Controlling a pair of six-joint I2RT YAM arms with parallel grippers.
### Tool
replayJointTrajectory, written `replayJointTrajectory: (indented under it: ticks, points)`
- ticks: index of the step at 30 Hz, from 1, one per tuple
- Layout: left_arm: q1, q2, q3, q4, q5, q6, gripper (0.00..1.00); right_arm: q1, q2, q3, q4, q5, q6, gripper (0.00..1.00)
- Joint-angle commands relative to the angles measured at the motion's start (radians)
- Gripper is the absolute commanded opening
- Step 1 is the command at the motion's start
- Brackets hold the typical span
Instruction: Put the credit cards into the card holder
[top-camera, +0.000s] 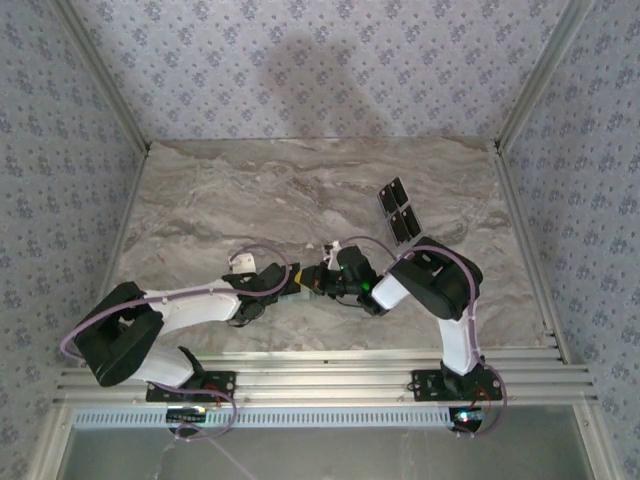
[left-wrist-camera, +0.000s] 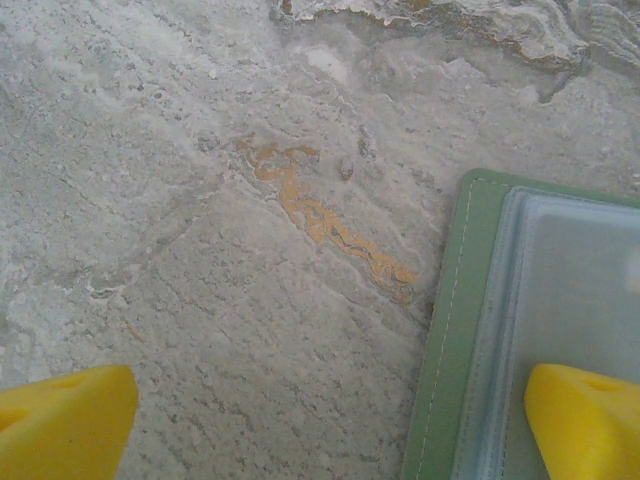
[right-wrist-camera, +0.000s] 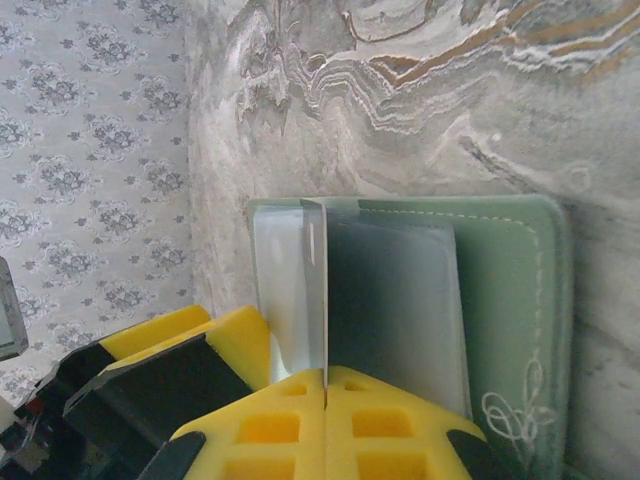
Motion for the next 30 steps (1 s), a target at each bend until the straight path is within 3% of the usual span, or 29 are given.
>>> replayJointTrajectory:
  ticks: [1, 30]
  points:
    - [-0.001, 0.024, -0.02, -0.1, 0.014, 0.012, 1.0, 0.005, 0.029, -0.02, 0.004, -0.004, -0.015, 0.0]
    - [-0.002, 0.03, -0.015, -0.101, 0.013, 0.014, 1.0, 0.015, 0.069, -0.031, -0.008, -0.051, 0.011, 0.0]
